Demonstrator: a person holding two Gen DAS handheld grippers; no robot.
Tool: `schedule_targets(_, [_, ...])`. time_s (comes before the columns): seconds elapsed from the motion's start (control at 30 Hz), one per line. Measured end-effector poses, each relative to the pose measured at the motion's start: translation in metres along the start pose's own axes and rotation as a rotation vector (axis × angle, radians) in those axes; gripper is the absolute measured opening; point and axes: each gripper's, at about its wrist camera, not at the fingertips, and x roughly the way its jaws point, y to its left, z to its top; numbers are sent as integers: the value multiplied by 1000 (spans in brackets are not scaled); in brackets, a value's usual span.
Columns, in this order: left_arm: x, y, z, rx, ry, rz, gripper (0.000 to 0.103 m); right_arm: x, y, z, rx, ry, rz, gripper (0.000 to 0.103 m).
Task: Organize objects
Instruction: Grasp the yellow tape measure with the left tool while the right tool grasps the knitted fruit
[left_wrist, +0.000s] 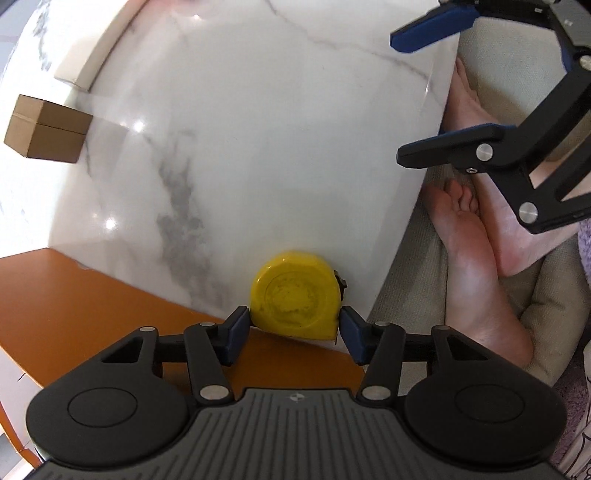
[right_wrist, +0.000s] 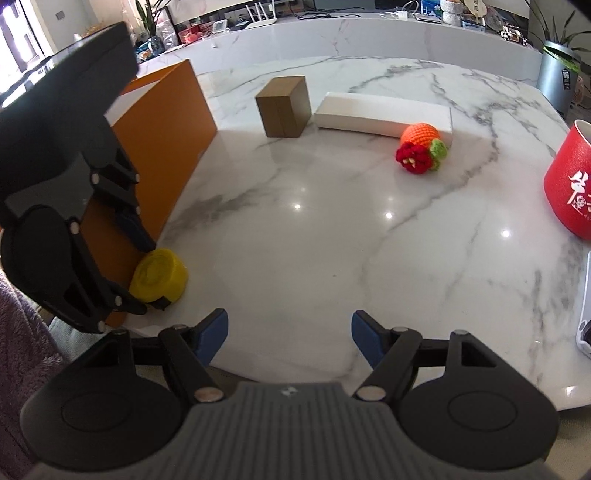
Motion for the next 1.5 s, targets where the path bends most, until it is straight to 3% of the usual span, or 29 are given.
schedule_targets(0.3, [-13, 38, 12, -168, -152, 1, 61, 2, -23, 15, 43, -77, -74, 75])
schedule_targets(0.53, [-19, 71, 25, -280, -265, -24, 61, 6, -52, 52, 117, -178, -138, 75])
schedule_targets(0.7, [-14, 89, 28, -307, -283, -32, 61, 13, -66, 80, 137, -233, -181, 75])
schedule_targets(1.07, [-7, 109, 23, -302, -283, -27, 62, 51, -90, 108, 170, -241, -197, 74])
schedule_targets(1.17, [-7, 116, 22, -315, -279, -34, 62, 57, -94, 109, 171, -230, -184, 70])
schedule_targets(1.3, [-6, 123, 20, -321, -277, -30, 63, 64, -95, 109, 179, -202, -156, 48])
schedule_targets(1.5, [-5, 132, 14, -340, -296, -18, 62, 61, -86, 103, 151, -200, -141, 42])
